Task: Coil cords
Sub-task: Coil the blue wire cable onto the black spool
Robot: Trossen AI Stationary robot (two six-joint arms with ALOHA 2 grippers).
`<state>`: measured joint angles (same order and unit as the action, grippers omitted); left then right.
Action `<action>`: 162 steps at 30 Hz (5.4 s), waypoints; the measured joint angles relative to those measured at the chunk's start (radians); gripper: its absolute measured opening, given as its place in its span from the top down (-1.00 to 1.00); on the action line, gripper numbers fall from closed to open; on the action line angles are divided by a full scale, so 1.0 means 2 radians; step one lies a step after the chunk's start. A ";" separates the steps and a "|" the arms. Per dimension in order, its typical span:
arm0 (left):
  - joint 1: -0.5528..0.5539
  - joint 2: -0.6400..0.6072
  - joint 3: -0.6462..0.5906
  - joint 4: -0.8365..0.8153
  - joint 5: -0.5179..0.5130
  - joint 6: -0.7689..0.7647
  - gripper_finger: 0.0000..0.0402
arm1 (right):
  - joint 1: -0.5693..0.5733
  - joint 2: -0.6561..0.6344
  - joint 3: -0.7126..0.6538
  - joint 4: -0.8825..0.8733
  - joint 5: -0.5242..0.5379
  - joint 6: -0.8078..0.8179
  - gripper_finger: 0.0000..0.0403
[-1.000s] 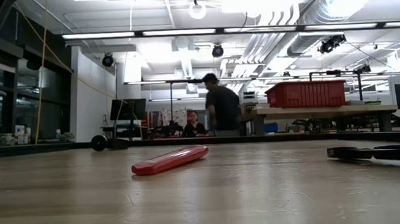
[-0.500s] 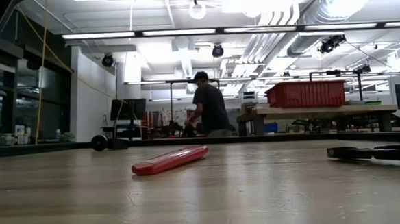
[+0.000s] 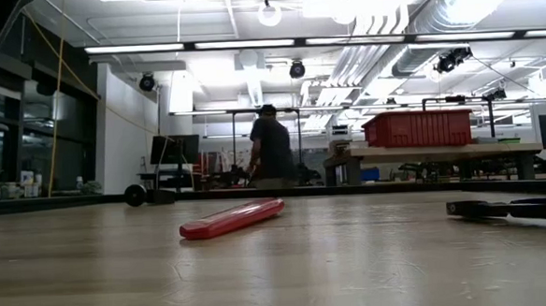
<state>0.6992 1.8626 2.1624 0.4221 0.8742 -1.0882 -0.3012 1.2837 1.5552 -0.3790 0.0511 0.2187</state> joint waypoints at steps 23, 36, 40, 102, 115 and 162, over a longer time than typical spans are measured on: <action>-0.013 -0.042 0.000 -0.002 -0.041 -0.008 1.00 | -0.016 -0.010 0.001 -0.227 0.045 0.006 0.22; 0.004 -0.065 -0.001 -0.066 -0.041 0.074 1.00 | -0.015 0.018 0.001 -0.488 0.016 -0.042 -0.12; 0.005 -0.068 -0.001 -0.063 -0.042 0.068 1.00 | -0.016 0.036 0.001 -0.500 0.041 0.012 -0.12; 0.029 -0.121 -0.001 -0.030 -0.074 0.121 1.00 | -0.309 0.247 0.000 -0.474 -0.018 0.570 -0.12; 0.025 -0.121 0.000 -0.005 -0.038 0.065 1.00 | -0.340 0.211 -0.015 -0.577 0.145 0.682 -0.10; -0.047 -0.093 -0.001 -0.349 -0.171 0.301 1.00 | -0.102 -0.037 -0.105 0.161 -0.092 0.034 0.09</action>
<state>0.6043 1.6775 2.1612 -0.2759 0.5331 -0.4856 -0.5042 1.2088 1.3453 -0.0560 -0.1327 0.2874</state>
